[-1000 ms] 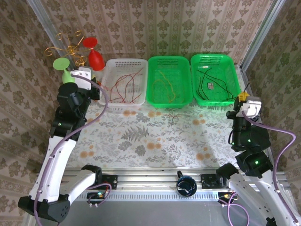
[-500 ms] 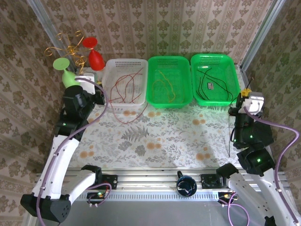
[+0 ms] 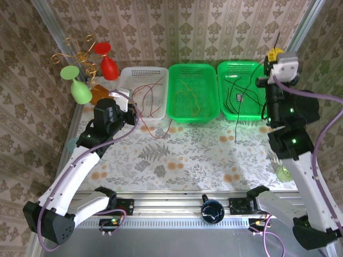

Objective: Untangle the cables

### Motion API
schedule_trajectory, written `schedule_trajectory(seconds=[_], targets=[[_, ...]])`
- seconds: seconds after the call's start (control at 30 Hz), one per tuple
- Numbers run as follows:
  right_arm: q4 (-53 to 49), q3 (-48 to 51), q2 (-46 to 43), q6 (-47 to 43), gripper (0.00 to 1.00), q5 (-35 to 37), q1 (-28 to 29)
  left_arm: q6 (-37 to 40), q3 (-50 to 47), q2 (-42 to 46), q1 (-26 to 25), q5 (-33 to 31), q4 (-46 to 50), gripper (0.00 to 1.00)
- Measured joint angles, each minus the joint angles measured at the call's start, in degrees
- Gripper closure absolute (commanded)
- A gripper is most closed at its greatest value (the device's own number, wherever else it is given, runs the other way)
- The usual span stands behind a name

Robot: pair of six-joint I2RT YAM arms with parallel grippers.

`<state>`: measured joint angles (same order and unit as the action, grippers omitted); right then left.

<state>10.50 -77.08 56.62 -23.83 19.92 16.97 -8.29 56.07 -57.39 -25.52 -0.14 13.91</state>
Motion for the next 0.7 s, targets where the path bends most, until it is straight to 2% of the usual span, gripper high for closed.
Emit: schedule_trajectory(seconds=[0.17, 0.43, 0.6, 0.7], targets=[[1.9, -8.4, 9.7, 1.1, 1.00, -4.7, -4.0, -1.0, -0.9, 0.0, -1.3, -0.2, -0.3, 1.00], [3.5, -20.3, 23.5, 5.3, 1.00, -9.4, -13.5, -2.2, -2.5, 0.1, -3.2, -0.2, -0.2, 1.00], [4.6, -22.0, 29.7, 9.3, 1.00, -10.8, -19.3, -2.8, -3.0, 0.3, -4.2, -0.3, -0.2, 1.00], [5.5, -18.8, 32.0, 11.2, 1.00, -11.0, -21.1, -3.1, -3.2, 0.3, -4.5, -0.5, -0.3, 1.00]])
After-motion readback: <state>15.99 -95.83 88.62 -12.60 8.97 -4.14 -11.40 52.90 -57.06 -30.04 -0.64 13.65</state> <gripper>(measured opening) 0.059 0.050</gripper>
